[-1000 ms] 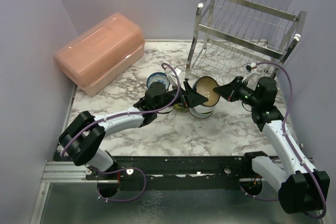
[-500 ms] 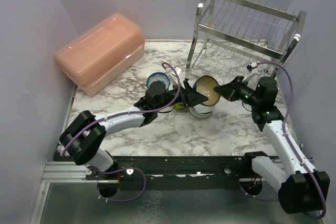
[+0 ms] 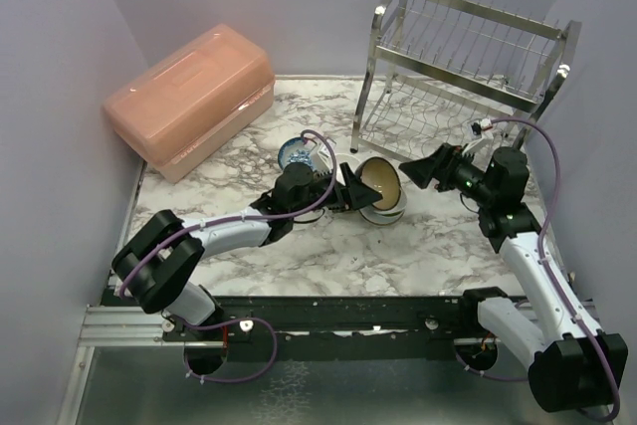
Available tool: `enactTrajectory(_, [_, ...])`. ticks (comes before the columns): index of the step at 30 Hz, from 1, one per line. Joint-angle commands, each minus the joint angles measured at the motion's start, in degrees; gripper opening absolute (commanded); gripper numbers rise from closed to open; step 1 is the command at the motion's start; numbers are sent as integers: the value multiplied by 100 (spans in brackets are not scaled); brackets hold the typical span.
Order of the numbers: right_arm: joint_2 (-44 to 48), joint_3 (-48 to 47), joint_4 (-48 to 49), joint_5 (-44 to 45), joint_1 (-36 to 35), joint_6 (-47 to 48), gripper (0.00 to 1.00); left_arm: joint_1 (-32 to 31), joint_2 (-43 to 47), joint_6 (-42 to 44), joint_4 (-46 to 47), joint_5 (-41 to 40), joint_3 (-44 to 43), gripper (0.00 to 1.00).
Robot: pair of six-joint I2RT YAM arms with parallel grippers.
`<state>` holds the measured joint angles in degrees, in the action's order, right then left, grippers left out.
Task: Load the bowls into the dish rack
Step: Pick up the bowl from the center of the board, then adjust the dish rack at the center of the board.
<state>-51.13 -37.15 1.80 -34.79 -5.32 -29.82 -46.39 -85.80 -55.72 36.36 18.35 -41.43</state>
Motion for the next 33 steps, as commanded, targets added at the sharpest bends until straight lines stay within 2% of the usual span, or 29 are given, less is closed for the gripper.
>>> enactTrajectory(1, [82,23,-247,595,-38,158,88,160,475,243,174,-226,23,0])
enactTrajectory(9, [-226,209,-337,1305,-36,21,91,301,1123,988,-1089,-752,-13,0])
enactTrajectory(18, [-1436,-210,-22,1869,-24,21,91,332,1749,1793,-2449,-1636,-189,0])
enactTrajectory(27, [-2847,-1289,89,2688,-23,308,88,342,1769,1885,-2721,-1732,-237,0])
enactTrajectory(30, [-3284,-1570,263,2721,-24,387,88,347,1709,1854,-2715,-1686,-219,0])
enactTrajectory(33, [-3940,-2079,10,2542,-23,448,85,353,1657,1846,-2722,-1652,-210,0])
